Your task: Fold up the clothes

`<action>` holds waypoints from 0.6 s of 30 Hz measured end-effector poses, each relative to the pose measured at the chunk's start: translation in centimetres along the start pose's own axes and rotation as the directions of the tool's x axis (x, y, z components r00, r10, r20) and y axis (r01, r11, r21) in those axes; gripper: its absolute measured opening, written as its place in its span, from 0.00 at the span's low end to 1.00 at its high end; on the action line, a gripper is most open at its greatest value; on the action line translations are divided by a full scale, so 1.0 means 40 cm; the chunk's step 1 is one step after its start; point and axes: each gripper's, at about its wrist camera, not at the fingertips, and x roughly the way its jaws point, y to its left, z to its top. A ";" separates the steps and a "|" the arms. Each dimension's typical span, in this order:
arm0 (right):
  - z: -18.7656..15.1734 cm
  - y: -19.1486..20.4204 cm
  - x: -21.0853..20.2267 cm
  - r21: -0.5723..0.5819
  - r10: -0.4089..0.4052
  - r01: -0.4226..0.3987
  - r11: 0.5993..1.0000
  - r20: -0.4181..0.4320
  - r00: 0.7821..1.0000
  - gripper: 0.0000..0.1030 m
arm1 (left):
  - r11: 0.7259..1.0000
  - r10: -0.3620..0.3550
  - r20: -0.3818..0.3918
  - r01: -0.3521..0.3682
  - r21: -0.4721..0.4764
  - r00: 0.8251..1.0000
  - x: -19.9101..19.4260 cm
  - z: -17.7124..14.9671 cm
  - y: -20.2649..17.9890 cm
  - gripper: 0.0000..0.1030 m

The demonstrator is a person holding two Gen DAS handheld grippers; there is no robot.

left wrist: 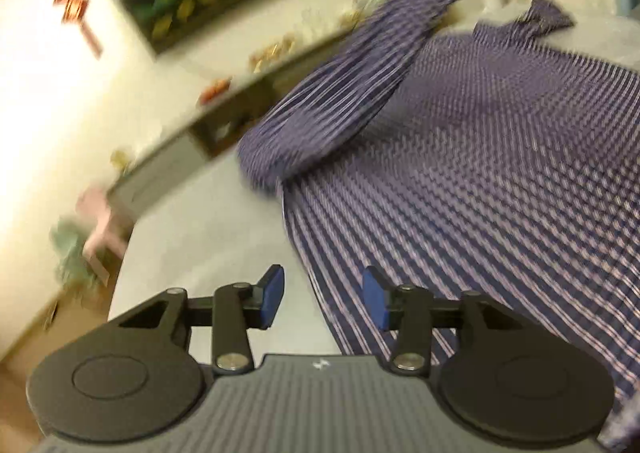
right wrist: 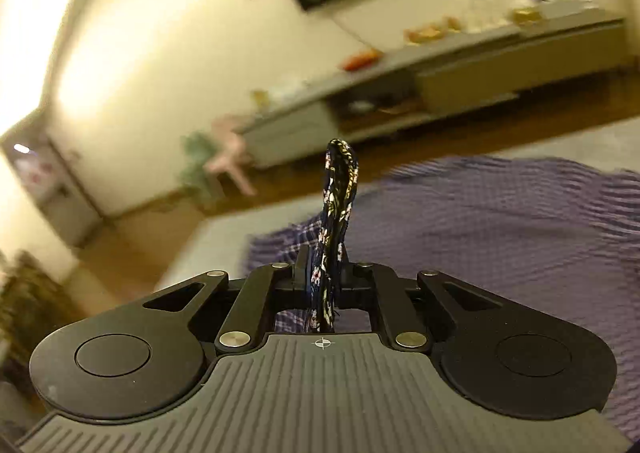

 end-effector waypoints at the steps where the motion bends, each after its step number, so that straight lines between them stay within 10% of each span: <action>1: -0.010 -0.029 0.000 -0.009 -0.024 0.024 1.000 -0.014 1.000 0.05 | 0.999 0.028 -0.038 -0.029 -0.015 0.999 -0.008 -0.010 -0.017 0.44; 10: -0.128 -0.245 0.000 0.135 0.086 -0.079 0.988 -0.047 0.995 0.05 | 0.908 0.087 -0.225 -0.170 -0.382 0.970 -0.063 -0.126 -0.030 0.46; 12: -0.121 -0.260 0.018 0.171 0.110 -0.098 0.980 -0.064 0.992 0.05 | 0.880 0.056 -0.218 -0.151 -0.451 0.974 -0.070 -0.133 -0.022 0.36; 14: -0.109 -0.260 0.031 0.157 0.134 -0.124 0.980 -0.055 0.989 0.05 | 0.854 0.006 -0.197 -0.107 -0.508 0.980 -0.071 -0.134 -0.012 0.02; 18: -0.096 -0.276 0.028 0.149 0.141 -0.136 0.980 -0.025 0.990 0.05 | 0.883 0.077 -0.174 -0.148 -0.446 0.982 -0.083 -0.108 -0.047 0.00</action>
